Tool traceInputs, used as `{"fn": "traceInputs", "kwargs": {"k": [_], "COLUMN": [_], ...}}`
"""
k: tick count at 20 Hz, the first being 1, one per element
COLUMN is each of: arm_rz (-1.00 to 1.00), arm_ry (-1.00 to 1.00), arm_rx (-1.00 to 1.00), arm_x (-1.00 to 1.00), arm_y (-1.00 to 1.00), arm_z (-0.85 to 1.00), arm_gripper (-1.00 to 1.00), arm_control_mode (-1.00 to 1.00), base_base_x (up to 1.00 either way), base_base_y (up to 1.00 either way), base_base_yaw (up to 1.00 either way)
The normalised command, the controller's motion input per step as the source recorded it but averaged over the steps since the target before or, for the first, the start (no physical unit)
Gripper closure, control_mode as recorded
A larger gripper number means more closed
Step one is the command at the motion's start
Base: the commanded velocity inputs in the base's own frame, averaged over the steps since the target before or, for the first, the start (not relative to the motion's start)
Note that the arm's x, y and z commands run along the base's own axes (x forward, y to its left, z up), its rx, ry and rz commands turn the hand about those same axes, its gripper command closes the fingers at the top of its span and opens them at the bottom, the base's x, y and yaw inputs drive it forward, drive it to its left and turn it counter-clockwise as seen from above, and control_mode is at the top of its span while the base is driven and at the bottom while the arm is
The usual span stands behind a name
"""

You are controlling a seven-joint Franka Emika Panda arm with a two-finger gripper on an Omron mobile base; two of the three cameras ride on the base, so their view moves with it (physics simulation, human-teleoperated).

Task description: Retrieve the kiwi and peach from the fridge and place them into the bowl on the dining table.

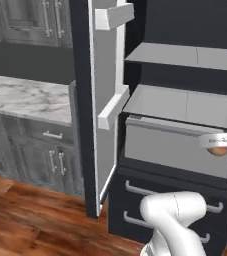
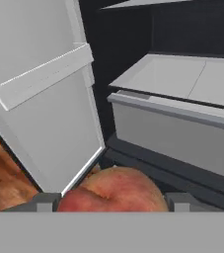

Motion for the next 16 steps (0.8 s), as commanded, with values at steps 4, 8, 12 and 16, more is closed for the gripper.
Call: {"fn": "traceInputs", "kwargs": {"k": [4, 8, 12, 16], "arm_rz": [0.0, 0.0, 0.0, 0.0], "arm_ry": [0.0, 0.0, 0.0, 0.0], "arm_rx": [0.0, 0.0, 0.0, 0.0], "arm_x": [0.0, 0.0, 0.0, 0.0], "arm_y": [0.0, 0.0, 0.0, 0.0], "arm_z": [0.0, 0.0, 0.0, 0.0], "arm_gripper": [1.0, 1.0, 1.0, 1.0], "arm_control_mode": [1.0, 1.0, 1.0, 1.0], "base_base_x": [-0.64, -0.56, -0.56, -0.68], "base_base_y": [0.08, 0.08, 0.0, 0.0], "base_base_yaw": [0.45, 0.57, 0.62, 0.64]}}
